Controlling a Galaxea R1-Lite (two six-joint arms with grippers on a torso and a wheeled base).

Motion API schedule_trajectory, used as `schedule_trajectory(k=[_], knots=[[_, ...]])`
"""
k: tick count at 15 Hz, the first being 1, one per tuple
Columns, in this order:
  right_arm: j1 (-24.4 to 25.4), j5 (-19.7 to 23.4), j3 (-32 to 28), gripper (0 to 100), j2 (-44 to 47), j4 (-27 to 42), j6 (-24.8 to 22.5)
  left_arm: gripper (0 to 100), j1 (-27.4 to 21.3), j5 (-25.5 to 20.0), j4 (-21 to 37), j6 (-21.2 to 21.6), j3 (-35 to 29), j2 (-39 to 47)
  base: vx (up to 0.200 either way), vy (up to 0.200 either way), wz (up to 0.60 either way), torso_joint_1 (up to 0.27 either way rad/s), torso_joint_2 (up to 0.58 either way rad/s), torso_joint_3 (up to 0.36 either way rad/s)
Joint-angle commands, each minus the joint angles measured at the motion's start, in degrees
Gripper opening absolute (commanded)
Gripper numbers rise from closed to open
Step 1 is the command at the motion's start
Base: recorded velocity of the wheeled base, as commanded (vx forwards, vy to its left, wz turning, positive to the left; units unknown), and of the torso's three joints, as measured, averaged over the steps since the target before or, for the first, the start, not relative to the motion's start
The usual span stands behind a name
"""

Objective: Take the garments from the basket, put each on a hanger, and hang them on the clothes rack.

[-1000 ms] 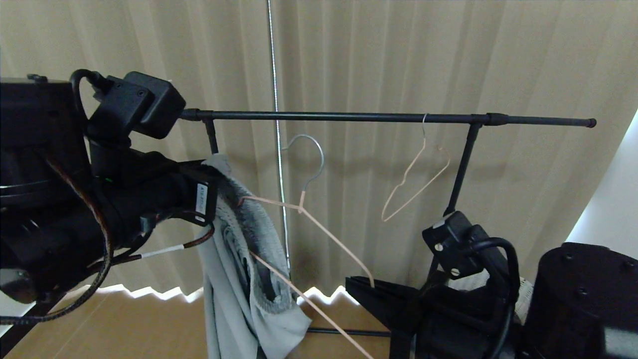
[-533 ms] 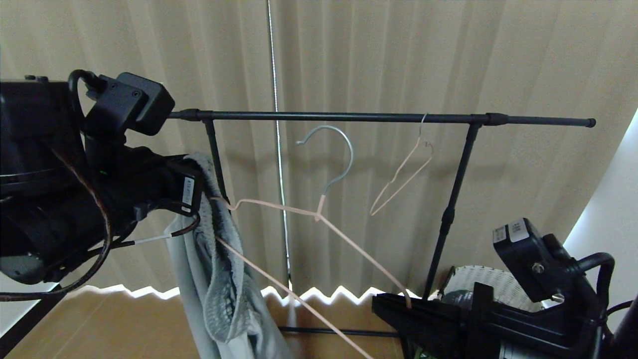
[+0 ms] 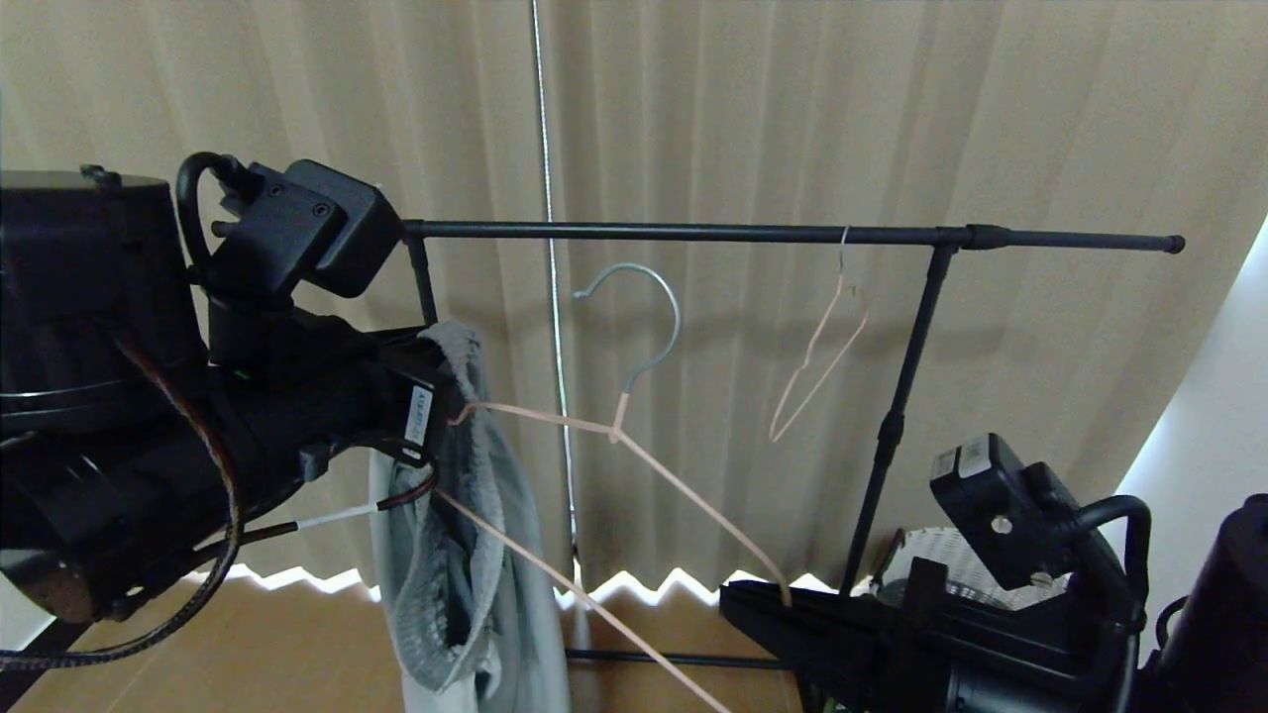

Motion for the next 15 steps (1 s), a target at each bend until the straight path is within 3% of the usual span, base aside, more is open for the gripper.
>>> schedule_trajectory(k=[1, 8, 15], knots=[[-0.8, -0.1, -0.1, 0, 1.5, 0.0, 0.0, 0, 0.5, 0.1, 0.1, 0.1, -0.1, -1.0, 0.0, 0.0, 0.0, 0.0, 0.0, 0.0], [-4.8, -0.5, -0.4, 0, 2.5, 0.1, -0.1, 0, 3.4, 1.6, 0.3, 0.4, 1.2, -3.7, 0.0, 0.0, 0.0, 0.0, 0.0, 0.0], [-5.8, -0.3, -7.0, 0, 9.1, 0.0, 0.0, 0, -2.2, 1.6, 0.3, 0.3, 2.5, -4.1, 0.0, 0.0, 0.0, 0.0, 0.0, 0.0]])
